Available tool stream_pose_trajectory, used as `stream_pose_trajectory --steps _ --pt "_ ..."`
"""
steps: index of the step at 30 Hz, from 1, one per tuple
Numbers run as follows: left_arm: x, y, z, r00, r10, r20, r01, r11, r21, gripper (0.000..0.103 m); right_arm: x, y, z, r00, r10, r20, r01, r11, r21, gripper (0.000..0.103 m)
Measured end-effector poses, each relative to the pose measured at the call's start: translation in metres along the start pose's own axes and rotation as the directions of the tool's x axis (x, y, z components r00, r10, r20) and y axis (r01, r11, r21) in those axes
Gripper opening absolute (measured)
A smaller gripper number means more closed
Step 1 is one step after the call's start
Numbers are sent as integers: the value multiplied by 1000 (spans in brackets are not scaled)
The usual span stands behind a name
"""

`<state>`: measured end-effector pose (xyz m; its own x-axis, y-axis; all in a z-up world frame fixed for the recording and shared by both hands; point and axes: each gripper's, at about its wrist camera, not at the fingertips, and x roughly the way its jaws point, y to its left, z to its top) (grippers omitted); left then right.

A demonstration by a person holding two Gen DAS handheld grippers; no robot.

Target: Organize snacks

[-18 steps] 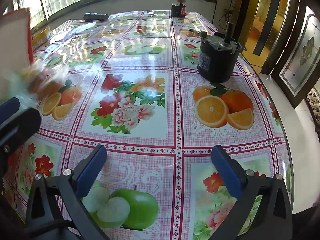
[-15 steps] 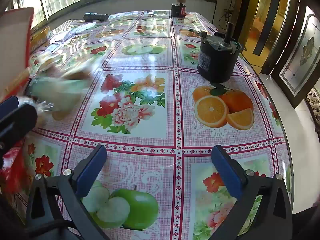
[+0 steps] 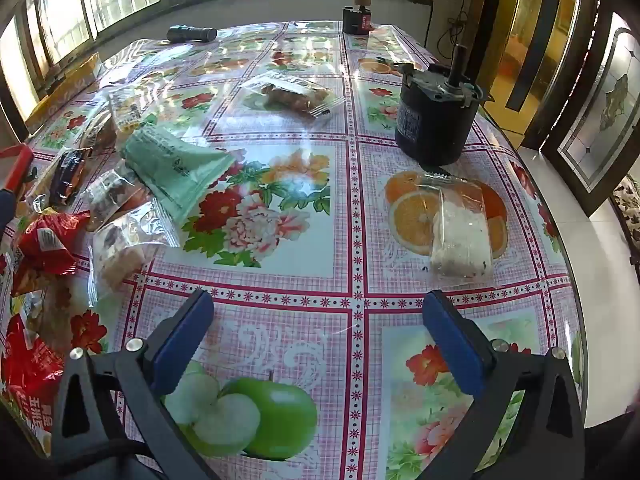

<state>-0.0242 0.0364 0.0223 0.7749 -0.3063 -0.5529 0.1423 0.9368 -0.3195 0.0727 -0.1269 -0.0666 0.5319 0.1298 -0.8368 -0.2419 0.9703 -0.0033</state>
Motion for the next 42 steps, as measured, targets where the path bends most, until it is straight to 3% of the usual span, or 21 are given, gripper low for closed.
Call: stream_pose_trajectory --steps 3,6,10,16,20,22,23,24,25,28,30,33,36,42 --pt "-10 10 0 1000 -19 13 20 999 -41 78 0 0 0 1000 -1 1 1 1000 0 103" --pt "-25 16 -2 999 26 32 -24 997 -71 79 0 0 0 1000 -1 0 1 1000 -1 103" --pt "-39 17 -4 998 61 -9 -61 993 -103 79 0 0 0 1000 -1 4 1 1000 -1 103" --pt "-64 18 -5 987 160 -10 -160 983 -92 79 1 0 5 1000 -1 -3 1 1000 -1 103" --pt "-71 17 -5 983 182 -8 -181 979 -88 79 -8 0 2 997 -1 -76 6 998 58 103" --pt "-71 19 -8 981 193 -19 -194 977 -87 79 -33 -11 -2 995 101 19 -102 973 205 103" --pt "-71 19 -9 979 202 -26 -204 975 -84 79 -45 -15 -6 973 212 90 -229 930 288 103" --pt "-72 20 -10 977 212 -29 -214 973 -81 79 -49 -11 -7 958 271 96 -287 906 310 103" --pt "-75 21 -11 974 223 -27 -224 971 -79 79 -53 -5 -7 956 281 85 -294 906 305 103" --pt "-82 27 -15 966 257 -22 -258 963 -82 79 -71 30 -3 986 137 92 -153 967 205 103" --pt "-88 33 -18 962 272 -20 -272 958 -94 79 -83 51 -1 989 80 125 -96 987 126 103" --pt "-98 44 -22 954 300 -15 -299 948 -111 79 -101 73 -4 981 -24 194 15 999 51 103" --pt "-106 53 -25 942 335 -13 -334 935 -122 79 -113 83 -11 971 -78 224 77 997 14 103" --pt "-114 61 -32 934 357 -11 -355 925 -138 79 -144 94 -28 939 -164 302 158 986 44 103"
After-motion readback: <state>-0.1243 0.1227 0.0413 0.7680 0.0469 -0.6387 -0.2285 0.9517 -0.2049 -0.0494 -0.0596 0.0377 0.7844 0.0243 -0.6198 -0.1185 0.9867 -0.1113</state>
